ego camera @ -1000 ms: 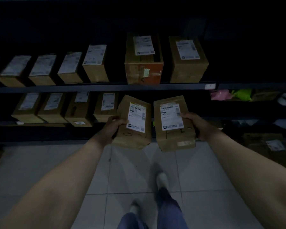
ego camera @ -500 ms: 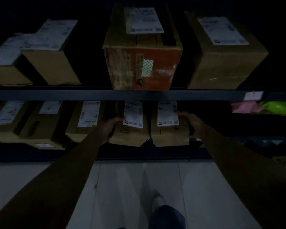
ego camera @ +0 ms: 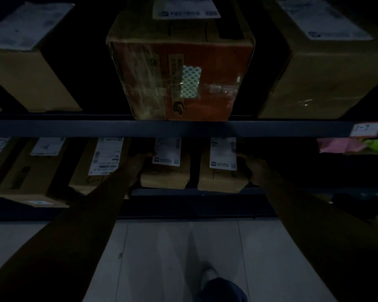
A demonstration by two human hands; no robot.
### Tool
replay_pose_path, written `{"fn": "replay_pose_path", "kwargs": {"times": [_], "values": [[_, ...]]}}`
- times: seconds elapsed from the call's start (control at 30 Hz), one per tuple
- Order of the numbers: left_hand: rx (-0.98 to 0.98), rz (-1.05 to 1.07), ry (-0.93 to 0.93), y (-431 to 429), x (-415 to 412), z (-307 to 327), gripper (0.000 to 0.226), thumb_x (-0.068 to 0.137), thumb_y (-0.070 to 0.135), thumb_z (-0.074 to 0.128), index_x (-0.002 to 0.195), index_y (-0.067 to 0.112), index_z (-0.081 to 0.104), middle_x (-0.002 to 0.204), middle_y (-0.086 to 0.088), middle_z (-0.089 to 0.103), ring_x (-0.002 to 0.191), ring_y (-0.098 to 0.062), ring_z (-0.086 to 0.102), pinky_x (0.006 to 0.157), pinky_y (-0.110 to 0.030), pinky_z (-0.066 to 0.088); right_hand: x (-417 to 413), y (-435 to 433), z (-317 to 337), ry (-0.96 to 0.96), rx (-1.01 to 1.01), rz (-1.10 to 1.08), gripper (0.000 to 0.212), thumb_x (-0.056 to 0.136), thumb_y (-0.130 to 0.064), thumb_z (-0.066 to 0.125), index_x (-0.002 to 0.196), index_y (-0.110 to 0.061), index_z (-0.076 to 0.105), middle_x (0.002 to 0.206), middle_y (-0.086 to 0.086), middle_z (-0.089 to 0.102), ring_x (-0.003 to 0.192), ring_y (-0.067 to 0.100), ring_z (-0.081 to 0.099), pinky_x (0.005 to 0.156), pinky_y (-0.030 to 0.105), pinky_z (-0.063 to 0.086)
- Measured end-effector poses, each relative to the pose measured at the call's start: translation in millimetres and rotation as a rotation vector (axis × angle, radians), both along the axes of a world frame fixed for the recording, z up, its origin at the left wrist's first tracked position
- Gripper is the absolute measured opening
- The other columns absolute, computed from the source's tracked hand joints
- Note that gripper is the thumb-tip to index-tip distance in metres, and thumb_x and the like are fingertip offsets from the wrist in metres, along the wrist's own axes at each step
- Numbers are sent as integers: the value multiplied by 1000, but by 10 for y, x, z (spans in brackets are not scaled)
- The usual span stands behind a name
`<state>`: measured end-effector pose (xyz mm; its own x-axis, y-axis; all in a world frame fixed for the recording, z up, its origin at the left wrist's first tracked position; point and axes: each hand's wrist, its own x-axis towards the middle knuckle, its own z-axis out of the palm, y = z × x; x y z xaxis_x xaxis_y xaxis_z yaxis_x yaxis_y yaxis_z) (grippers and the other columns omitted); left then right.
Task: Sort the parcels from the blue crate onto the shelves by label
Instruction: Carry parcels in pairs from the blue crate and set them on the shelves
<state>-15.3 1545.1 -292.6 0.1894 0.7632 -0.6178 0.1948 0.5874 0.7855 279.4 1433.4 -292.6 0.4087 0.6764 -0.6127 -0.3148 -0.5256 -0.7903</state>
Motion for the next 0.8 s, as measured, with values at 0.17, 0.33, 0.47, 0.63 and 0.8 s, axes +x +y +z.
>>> {"fn": "replay_pose_path", "kwargs": {"times": [0.17, 0.33, 0.47, 0.63, 0.8], "values": [[88, -53, 271, -131, 45, 178, 48, 94, 10, 55, 138, 0, 38, 136, -16, 48, 106, -34, 57, 76, -27, 55, -83, -201, 277, -317, -120, -38, 45, 90, -11, 65, 131, 3, 52, 135, 19, 54, 118, 32, 53, 87, 29, 43], [360, -392, 562, -568, 68, 637, 43, 94, 9, 53, 135, 0, 42, 129, -22, 53, 109, -36, 54, 79, -31, 46, -407, -690, 872, -515, -224, 253, 43, 93, -14, 61, 133, -3, 52, 132, 20, 56, 119, 37, 53, 104, 44, 43], [456, -666, 562, -1094, 142, 1251, 49, 94, 10, 53, 140, 3, 37, 139, -18, 43, 111, -30, 52, 79, -20, 40, -777, -1143, 1545, -558, -166, 382, 40, 94, -12, 59, 132, -1, 53, 129, 17, 58, 118, 37, 54, 102, 45, 44], [732, -1000, 482, -1815, 294, 2388, 31, 93, 10, 52, 124, 4, 53, 126, -16, 53, 112, -27, 51, 82, -24, 40, -1034, -1764, 2776, -838, -91, 397, 37, 94, -17, 56, 129, -5, 58, 126, 13, 62, 111, 26, 59, 87, 24, 48], [1221, -1086, 493, -2535, 646, 3743, 44, 91, 20, 51, 134, 13, 47, 131, -11, 50, 116, -28, 48, 92, -34, 41, -1127, -2612, 4056, -1278, -80, 293, 41, 92, -25, 55, 132, -14, 55, 122, 13, 63, 111, 32, 58, 90, 40, 51]]}}
